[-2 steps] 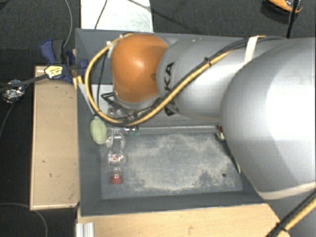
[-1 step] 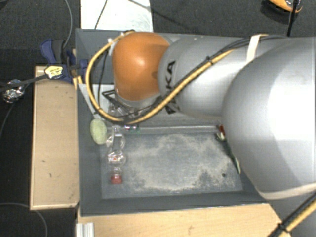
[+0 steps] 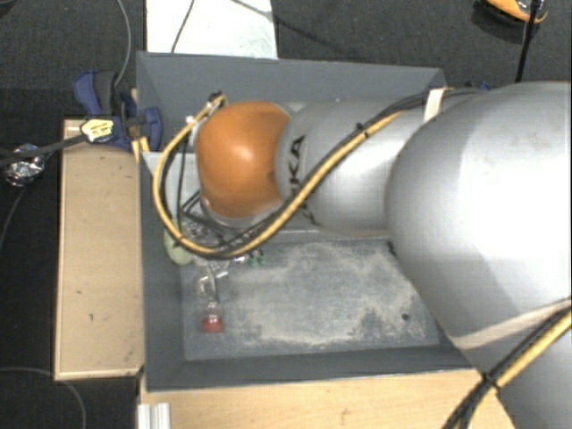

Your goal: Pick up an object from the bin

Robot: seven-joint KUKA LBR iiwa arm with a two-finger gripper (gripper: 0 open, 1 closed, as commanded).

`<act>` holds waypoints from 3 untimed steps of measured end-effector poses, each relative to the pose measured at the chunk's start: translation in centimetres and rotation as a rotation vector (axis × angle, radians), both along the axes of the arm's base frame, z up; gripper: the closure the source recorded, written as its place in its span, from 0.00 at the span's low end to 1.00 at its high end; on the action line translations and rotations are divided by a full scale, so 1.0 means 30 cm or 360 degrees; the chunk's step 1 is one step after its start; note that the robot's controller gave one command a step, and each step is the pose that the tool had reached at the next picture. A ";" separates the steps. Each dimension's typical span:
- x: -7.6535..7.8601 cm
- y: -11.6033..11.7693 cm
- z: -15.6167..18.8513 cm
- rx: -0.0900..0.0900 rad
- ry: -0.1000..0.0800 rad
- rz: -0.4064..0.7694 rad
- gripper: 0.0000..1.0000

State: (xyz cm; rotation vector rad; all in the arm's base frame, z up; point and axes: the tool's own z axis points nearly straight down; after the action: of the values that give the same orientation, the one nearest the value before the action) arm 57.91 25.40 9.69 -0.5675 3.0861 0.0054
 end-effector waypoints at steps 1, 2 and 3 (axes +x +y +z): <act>-0.012 -0.002 0.050 -0.0002 -0.0001 0.0170 0.00; -0.052 -0.007 0.071 0.0000 -0.0008 0.0437 0.00; -0.102 -0.007 -0.090 -0.0002 -0.0006 0.0738 0.00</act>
Offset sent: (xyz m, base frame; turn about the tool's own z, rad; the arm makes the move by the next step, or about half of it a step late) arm -0.0256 -0.0044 0.0031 -0.3889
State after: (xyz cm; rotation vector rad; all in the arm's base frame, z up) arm 54.86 25.19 6.99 -1.2600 2.8711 0.0035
